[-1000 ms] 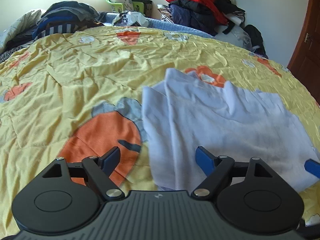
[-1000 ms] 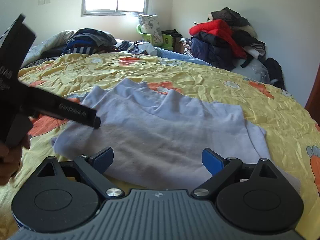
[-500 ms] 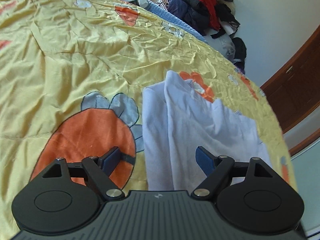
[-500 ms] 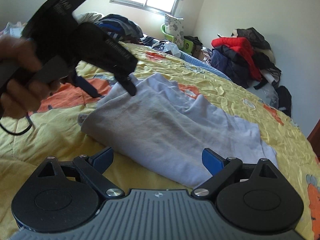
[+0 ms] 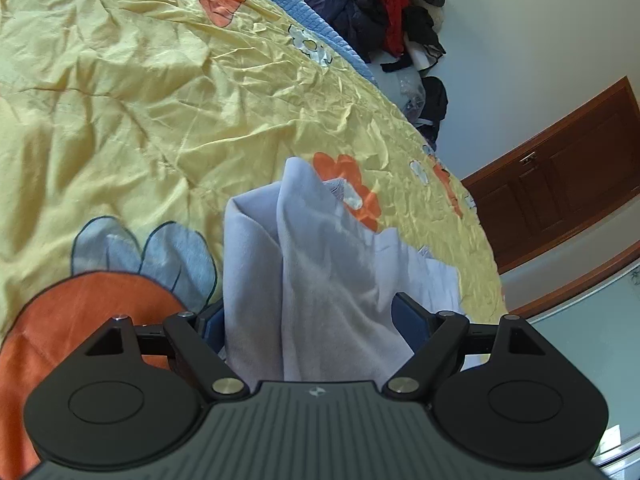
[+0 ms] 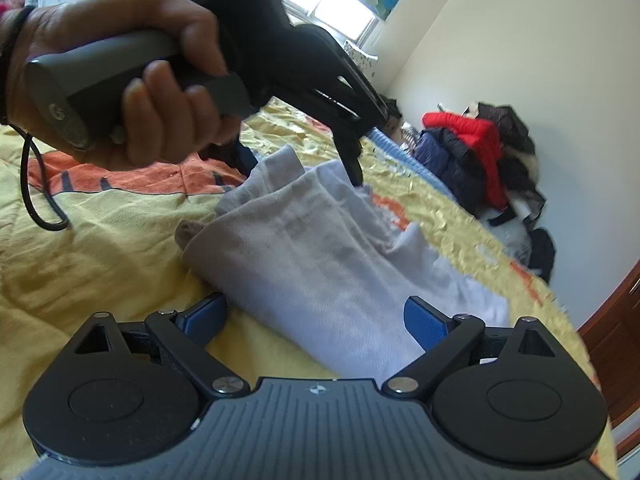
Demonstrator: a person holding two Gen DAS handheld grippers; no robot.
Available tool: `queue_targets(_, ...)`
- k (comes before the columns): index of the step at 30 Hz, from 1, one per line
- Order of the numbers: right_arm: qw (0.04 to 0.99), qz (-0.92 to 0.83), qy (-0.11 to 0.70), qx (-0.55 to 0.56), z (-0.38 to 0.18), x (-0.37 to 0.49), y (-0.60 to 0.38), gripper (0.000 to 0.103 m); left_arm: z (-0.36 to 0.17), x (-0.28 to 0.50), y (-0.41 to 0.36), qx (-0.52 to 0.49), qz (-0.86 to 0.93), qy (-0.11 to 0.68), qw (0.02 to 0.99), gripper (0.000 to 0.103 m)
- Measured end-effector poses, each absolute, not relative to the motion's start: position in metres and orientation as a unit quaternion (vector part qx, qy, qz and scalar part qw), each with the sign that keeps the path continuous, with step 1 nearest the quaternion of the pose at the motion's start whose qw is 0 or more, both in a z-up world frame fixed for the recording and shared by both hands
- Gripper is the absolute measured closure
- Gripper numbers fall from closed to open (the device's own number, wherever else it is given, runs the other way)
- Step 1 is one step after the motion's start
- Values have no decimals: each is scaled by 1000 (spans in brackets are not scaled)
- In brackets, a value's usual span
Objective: Fold small clothes
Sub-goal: 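Close both grippers on the folded shirt edge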
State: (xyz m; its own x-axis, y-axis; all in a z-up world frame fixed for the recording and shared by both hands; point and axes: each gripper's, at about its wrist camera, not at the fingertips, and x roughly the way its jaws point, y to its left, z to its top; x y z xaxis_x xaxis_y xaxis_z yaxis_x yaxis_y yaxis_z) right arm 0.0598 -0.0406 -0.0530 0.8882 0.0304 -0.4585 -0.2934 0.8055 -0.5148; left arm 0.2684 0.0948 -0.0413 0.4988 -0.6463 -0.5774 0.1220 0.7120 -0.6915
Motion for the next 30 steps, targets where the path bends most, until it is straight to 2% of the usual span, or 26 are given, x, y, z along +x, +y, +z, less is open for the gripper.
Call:
queue_targets(9,919,66,189,-339,-60,68,-22,10,-45,284,85,-308,-263,435,804,20)
queue_targets(11,919,68,188,-339,-59,71,-21,13,-45,286,80,-301,-266,433,807,20)
queue_targets(13,919,78,192,-336,-60,73,-19,30,-45,289,76,-299,-268,433,807,21)
queue_targets(16,916,85,191,-342,-60,74,-14,40,-45,292,71,-298,-265,431,810,21)
queue_targets(17,915,87,190,-345,-61,74,-14,42,-45,293,70,-297,-264,432,810,25)
queue_targets(18,914,92,191,-346,-61,74,-14,47,-45,294,70,-293,-259,434,811,37)
queue_targets(21,913,100,194,-344,-61,73,-14,59,-46,296,70,-282,-242,440,817,60)
queue_targets(23,912,106,197,-344,-61,75,-14,68,-47,297,71,-277,-231,443,821,71)
queue_targets(25,909,107,199,-350,-63,72,-11,78,-48,296,72,-274,-225,444,823,76)
queue_targets(27,907,110,198,-356,-64,71,-9,82,-48,294,71,-262,-217,443,829,85)
queue_targets(30,906,115,199,-355,-65,68,-8,84,-43,289,67,-239,-206,436,843,89)
